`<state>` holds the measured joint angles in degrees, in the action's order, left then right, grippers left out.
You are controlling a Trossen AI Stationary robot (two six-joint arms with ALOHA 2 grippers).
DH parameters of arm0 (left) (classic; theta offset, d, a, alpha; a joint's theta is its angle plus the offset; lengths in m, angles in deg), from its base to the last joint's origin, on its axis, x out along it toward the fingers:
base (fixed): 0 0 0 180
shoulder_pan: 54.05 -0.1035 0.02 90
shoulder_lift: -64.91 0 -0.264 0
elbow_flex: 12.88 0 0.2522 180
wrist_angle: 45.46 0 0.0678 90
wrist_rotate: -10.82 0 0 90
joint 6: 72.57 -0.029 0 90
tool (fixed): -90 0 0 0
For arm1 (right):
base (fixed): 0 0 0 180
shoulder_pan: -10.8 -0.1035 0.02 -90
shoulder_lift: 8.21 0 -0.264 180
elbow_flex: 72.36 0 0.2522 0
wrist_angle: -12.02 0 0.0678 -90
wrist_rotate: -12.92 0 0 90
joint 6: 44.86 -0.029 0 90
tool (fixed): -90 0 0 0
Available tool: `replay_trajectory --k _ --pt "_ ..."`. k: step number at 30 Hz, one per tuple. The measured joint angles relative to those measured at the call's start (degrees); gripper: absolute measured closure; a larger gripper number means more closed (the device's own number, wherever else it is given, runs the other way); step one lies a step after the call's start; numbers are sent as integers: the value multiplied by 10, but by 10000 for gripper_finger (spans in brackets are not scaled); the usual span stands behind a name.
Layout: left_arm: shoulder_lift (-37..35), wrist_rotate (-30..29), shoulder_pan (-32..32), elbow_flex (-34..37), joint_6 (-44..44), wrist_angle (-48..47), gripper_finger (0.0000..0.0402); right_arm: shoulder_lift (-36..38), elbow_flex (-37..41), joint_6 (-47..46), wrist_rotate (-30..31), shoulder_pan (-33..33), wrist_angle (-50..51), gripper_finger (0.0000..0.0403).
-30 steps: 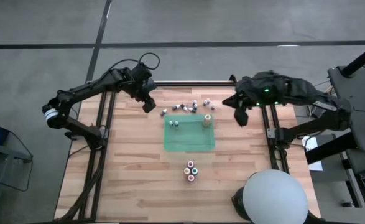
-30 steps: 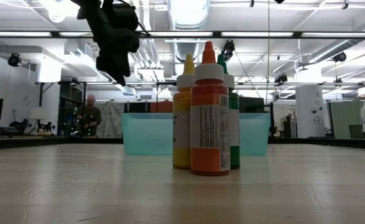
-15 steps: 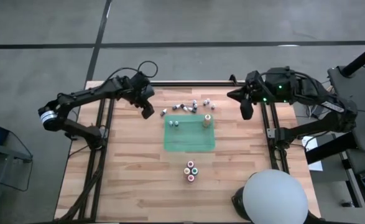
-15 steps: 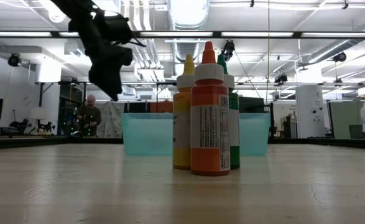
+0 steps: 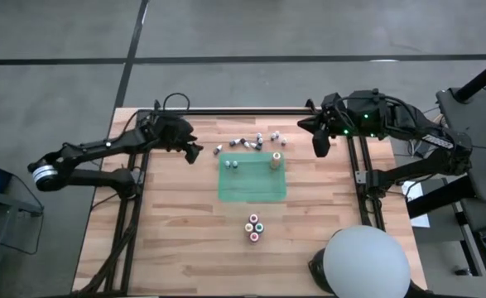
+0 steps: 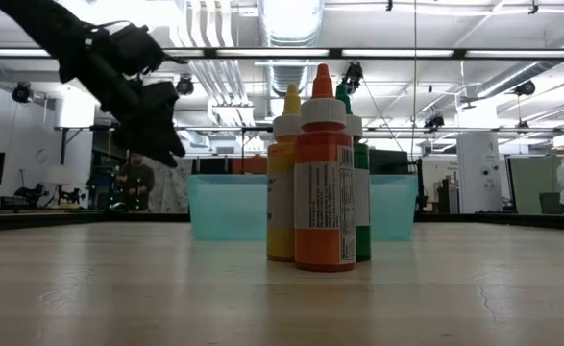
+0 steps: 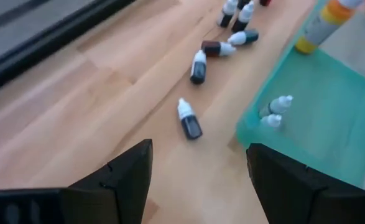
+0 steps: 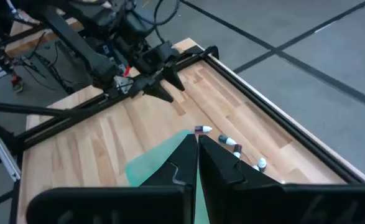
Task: Pick & Place food coloring
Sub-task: Put the red food coloring bottle into the green container
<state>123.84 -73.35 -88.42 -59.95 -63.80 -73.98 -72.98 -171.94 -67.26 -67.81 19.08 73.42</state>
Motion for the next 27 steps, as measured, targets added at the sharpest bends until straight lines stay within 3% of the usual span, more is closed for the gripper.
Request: replay_trajectory --k 4,18,27 --pt "-7 -15 10 34 46 18 170 0 0 -6 14 0 0 394" --pt "4 -259 125 143 109 223 170 1 0 -6 30 0 0 394" --pt "40 -291 163 149 132 245 170 1 0 -6 47 3 1 394"
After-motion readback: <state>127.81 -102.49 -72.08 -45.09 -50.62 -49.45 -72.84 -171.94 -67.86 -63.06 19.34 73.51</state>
